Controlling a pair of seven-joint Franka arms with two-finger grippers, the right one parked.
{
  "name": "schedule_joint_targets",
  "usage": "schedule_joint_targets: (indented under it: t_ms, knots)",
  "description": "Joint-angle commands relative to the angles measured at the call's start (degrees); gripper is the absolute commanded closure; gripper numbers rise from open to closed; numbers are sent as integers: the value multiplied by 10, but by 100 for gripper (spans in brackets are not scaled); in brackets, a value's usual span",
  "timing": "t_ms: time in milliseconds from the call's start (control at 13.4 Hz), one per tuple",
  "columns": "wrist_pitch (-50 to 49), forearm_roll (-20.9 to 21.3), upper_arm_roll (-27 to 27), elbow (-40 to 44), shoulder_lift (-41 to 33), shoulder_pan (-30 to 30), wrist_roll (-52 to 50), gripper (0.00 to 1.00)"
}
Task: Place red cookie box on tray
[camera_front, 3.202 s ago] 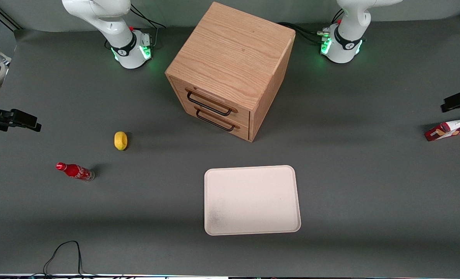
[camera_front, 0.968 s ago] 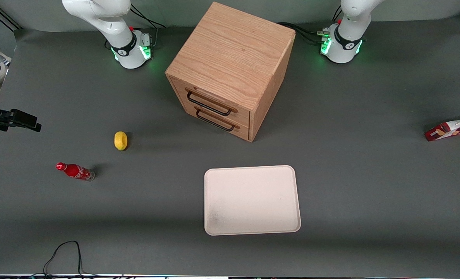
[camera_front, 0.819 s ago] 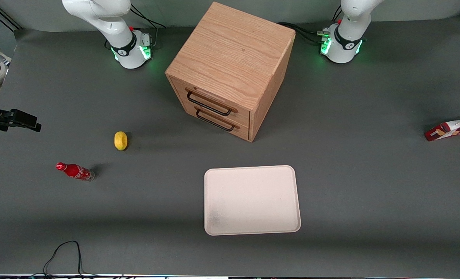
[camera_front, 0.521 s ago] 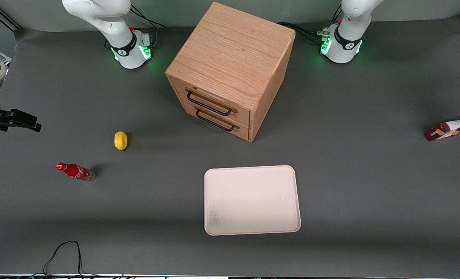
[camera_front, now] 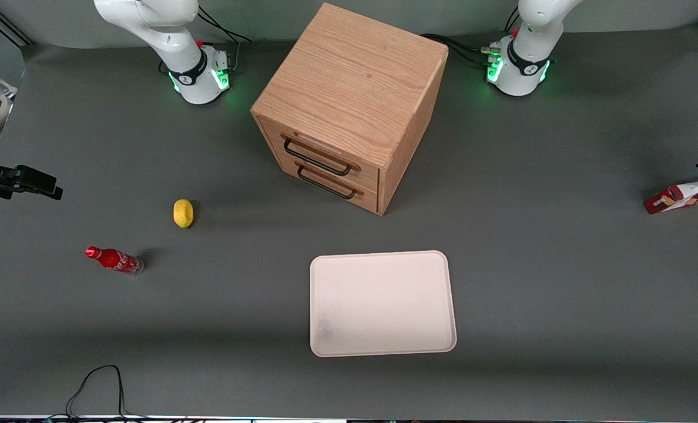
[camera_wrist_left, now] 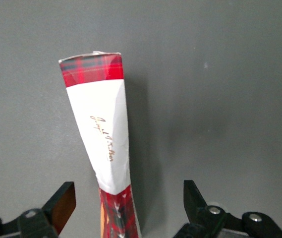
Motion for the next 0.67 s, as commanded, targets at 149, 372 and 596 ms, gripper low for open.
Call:
schedule_joint_targets:
  t_ms: [149,372,596]
  knots:
    - [32,-21,-1,1,17,4,38,3]
    - [31,-22,-2,1,17,5,38,3]
    - [31,-28,-1,2,18,6,51,57]
